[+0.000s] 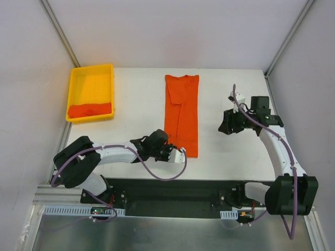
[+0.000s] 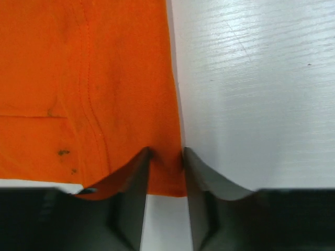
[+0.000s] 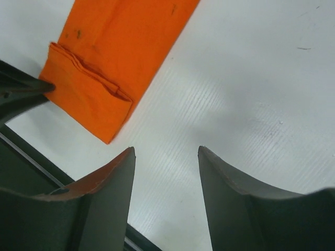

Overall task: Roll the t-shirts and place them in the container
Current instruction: Roll the T-shirt to the center of the board.

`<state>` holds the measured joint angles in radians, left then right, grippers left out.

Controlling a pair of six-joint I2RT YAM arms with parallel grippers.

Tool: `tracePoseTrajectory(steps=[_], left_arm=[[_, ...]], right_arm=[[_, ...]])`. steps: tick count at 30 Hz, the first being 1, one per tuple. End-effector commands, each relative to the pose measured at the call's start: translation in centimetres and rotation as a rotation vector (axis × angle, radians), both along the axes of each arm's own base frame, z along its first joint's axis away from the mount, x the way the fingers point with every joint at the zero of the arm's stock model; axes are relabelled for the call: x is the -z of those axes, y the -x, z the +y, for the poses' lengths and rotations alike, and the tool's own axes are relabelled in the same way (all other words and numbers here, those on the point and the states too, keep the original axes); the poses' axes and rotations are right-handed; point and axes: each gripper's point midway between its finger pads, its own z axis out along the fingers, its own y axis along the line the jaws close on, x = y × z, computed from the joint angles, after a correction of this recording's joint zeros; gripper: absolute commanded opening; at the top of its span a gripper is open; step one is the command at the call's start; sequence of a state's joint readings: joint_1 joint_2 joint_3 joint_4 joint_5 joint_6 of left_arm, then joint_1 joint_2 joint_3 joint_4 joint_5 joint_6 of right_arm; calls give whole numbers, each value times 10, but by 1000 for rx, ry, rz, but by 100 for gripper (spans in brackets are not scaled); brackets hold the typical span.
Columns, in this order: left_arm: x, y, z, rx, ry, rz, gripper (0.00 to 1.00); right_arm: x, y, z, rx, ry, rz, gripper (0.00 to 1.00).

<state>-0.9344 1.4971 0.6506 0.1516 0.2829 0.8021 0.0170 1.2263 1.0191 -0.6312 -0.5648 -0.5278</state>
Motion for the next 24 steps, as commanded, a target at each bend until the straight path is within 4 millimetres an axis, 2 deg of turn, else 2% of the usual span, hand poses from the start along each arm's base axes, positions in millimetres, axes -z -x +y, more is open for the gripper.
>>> tracePoseTrajectory(steps=[1,2,3,4,5,6,9,15,19,24], left_arm=[[13,9,5,27,-64,38,19],[-1,5,-6,7,-43,68,7],[-3,4,-9,-18,-40,118,5],[2,21,2,-38,-92,243,3],[-13,23,-10,-17,-49,301,1],[-14,29,-11,-14,-51,346,0],[-26,42,-16,-23,-20,479,0],[-35,52,-19,-91,20,687,0],[-43,38,-20,-192,67,851,0],[-49,21,-24,-239,112,946,0]], right_arm=[[10,12,3,-145,92,-160,55],[13,13,3,-227,150,-242,55],[23,28,12,-306,176,-294,55],[23,30,18,-360,200,-362,56],[28,35,23,-444,240,-421,56],[31,49,36,-521,243,-469,57],[40,73,60,-701,242,-530,57],[56,103,87,-886,244,-587,58],[63,110,99,-949,243,-599,62],[82,125,113,-1073,268,-580,67]])
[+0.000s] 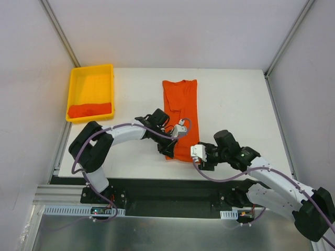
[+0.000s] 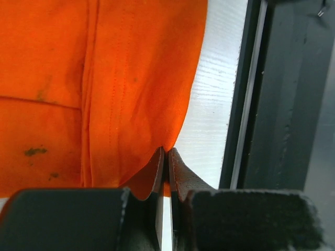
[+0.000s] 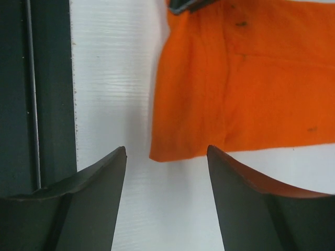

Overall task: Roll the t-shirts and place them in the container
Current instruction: Roll the T-shirt to the center of the board.

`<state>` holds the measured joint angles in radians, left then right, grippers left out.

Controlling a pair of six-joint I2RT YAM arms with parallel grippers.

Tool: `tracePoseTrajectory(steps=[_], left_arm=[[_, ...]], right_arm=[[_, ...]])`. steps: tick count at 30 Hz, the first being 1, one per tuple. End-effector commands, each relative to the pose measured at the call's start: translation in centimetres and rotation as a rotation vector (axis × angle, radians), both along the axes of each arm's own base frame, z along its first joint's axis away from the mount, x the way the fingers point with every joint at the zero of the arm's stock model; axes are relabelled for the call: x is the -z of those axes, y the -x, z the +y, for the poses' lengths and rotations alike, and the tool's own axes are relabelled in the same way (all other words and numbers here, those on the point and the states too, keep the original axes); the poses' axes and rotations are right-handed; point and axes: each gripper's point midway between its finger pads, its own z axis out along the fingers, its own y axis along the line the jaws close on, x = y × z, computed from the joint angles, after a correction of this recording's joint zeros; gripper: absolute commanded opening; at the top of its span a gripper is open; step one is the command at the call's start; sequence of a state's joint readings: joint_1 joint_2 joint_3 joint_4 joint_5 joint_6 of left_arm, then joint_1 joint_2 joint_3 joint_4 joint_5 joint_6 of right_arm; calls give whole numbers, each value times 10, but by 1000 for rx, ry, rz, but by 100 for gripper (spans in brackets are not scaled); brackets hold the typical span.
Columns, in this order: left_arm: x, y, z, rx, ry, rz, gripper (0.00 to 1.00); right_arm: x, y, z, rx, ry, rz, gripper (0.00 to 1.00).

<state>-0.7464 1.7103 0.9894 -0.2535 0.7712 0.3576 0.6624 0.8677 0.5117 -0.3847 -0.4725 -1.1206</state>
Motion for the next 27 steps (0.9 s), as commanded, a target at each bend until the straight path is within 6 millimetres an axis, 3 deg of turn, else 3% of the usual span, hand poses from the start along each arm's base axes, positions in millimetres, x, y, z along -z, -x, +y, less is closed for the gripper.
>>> tracePoseTrajectory(steps=[1,17,25,26,27], left_arm=[[-25,-2,-9,-37,84,164,0],[-30,-11,-2,-63,143,256,0],[-30,-19,4,-89,154,266,0],[-29,-19,5,-91,151,268,0],[-29,-20,5,-92,152,263,0]], right_arm=[[7,-1,15,-94,28,-73,68],[40,-39,37,-27,147,-129,67],[48,-58,38,22,194,-244,47],[50,-59,37,18,202,-243,35],[52,-55,35,4,210,-229,31]])
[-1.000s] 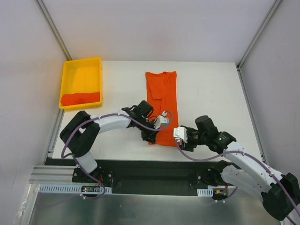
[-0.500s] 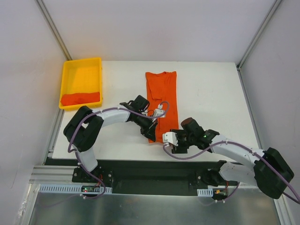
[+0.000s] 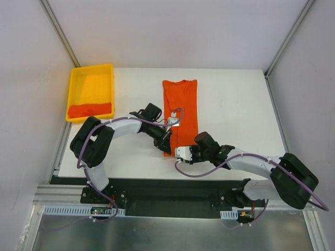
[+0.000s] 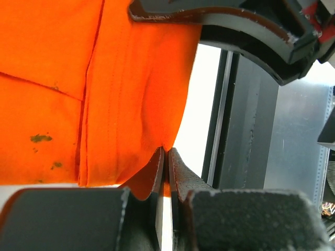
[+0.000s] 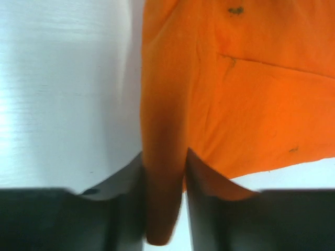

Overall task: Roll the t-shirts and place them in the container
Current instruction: Roll the T-shirt to the center of the board.

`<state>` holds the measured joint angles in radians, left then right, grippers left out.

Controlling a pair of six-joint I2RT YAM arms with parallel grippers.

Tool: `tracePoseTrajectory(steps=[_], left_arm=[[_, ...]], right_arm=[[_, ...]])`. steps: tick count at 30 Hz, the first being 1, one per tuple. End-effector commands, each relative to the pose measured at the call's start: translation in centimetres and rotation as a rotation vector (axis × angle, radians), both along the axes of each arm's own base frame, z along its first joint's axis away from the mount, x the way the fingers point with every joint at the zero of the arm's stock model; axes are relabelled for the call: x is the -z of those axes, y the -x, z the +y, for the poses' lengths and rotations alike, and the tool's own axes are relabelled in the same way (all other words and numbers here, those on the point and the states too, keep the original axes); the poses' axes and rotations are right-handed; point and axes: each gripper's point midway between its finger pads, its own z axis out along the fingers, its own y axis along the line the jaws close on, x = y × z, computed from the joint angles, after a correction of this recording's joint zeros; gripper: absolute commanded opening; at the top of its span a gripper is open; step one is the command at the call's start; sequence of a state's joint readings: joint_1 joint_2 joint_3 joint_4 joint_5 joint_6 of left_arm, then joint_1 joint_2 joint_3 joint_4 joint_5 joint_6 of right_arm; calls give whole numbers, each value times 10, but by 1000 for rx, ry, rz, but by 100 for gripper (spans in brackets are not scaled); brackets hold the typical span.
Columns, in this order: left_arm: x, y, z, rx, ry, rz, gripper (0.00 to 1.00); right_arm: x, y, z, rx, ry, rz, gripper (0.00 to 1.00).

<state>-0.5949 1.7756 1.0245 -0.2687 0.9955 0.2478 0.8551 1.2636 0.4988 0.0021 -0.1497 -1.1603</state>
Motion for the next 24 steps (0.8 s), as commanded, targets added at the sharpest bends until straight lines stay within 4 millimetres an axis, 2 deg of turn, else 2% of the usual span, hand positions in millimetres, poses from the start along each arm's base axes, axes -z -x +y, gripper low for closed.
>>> tracePoseTrajectory(steps=[1,2,4,5,6,7,8,9,10,11,12,13,14,15,16,17,18,19,21,24], left_arm=[[-11,0,-3,16,47,12,1],[-9,-5,-1,-6,18,-19,17],[-4,-9,8,-45,-23,-61,30],[-11,-18,13,-79,-35,-147,37],[-12,-22,18,-102,-47,-200,43],[-5,-14,28,-114,-71,-218,46],[-18,-20,33,-145,-59,-316,47],[-21,-19,38,-171,-62,-344,52],[-10,-8,48,-186,-86,-344,55],[-23,-7,51,-205,-57,-416,62],[-22,-7,52,-202,-68,-500,64],[-11,-1,59,-201,-98,-542,65],[-20,-1,59,-203,-77,-625,66],[-14,-8,63,-215,-100,-725,67],[-19,-2,55,-184,-77,-792,67],[-18,-1,51,-149,-71,-855,67],[-21,-5,46,-152,-54,-911,67],[-19,1,38,-117,-41,-924,67],[-25,-4,27,-113,1,-971,68],[-20,-3,13,-65,20,-1002,68]], right_arm=[[-2,-10,-1,6,11,-41,27],[-1,-9,-3,6,10,-27,21],[-1,2,-6,-9,11,57,15],[1,6,-13,8,26,108,12],[-2,8,-10,18,9,146,11],[-2,10,-9,15,12,173,11],[2,18,-16,15,37,224,10],[3,23,-15,11,29,260,9],[3,22,-14,20,26,280,9],[5,24,-19,35,36,315,9],[4,27,-17,30,26,344,9],[3,25,-17,53,20,358,9],[5,24,-20,76,25,381,8],[4,24,-18,79,17,404,8],[1,19,-18,100,6,416,8],[4,24,-19,105,15,465,8],[4,24,-20,109,17,485,8],[3,22,-22,128,18,499,8],[2,18,-18,128,20,531,8],[2,15,-18,141,29,568,8]])
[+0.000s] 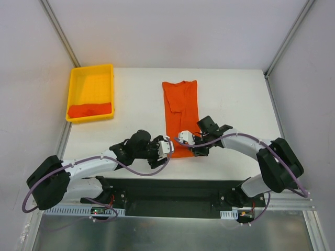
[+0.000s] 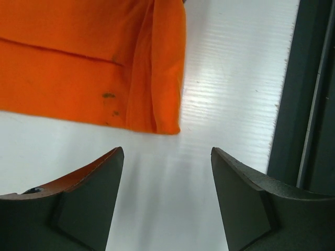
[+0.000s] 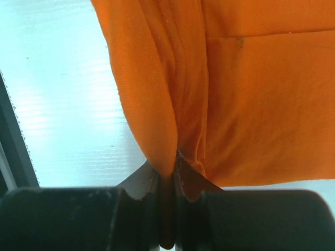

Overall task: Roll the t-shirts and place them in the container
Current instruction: Roll the T-shirt to the center of the board.

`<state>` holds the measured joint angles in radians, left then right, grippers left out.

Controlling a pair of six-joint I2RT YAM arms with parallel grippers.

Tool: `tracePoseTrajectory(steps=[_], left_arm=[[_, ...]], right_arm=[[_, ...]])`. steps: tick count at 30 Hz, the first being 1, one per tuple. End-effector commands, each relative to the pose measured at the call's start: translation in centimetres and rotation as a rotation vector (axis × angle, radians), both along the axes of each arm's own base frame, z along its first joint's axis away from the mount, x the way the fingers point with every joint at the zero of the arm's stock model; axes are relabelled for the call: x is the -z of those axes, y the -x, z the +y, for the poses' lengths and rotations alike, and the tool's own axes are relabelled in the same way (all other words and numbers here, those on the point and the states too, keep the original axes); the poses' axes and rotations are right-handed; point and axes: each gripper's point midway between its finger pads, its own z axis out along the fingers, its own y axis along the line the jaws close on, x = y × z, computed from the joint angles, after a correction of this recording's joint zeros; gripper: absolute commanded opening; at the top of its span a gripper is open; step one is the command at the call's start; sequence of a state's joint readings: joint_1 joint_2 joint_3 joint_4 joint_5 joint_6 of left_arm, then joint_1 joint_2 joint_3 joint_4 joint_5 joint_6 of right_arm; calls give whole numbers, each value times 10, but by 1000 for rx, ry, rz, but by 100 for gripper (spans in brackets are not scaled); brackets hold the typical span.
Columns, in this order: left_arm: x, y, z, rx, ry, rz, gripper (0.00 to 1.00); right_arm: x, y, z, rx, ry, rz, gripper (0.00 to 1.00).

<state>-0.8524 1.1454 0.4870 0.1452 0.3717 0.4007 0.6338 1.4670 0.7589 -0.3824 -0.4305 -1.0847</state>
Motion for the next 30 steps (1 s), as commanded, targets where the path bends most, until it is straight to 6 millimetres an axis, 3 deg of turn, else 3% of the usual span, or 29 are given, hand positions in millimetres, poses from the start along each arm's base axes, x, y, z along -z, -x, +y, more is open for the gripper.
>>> tracePoseTrajectory(steps=[1,9,14,17,21,22,24,30], left_arm=[[-15,-28,-26,21,52,-188,68],[-4,-23,-48,95,47,-102,64],[-7,-21,-64,117,79,-47,58],[0,-17,-70,131,76,2,48],[12,-5,-68,157,18,116,24],[11,-2,-66,163,19,149,10],[7,2,-62,171,23,191,1],[-8,10,-48,165,48,472,0]], right_arm=[[-3,12,2,8,-3,128,8],[-3,11,1,14,-1,129,7],[-1,9,1,31,5,125,8],[-1,8,1,45,8,131,8],[-6,6,0,85,-11,185,7],[-8,8,-1,105,-15,214,7],[-13,15,-2,122,-29,291,8],[-29,42,-10,72,-45,508,8]])
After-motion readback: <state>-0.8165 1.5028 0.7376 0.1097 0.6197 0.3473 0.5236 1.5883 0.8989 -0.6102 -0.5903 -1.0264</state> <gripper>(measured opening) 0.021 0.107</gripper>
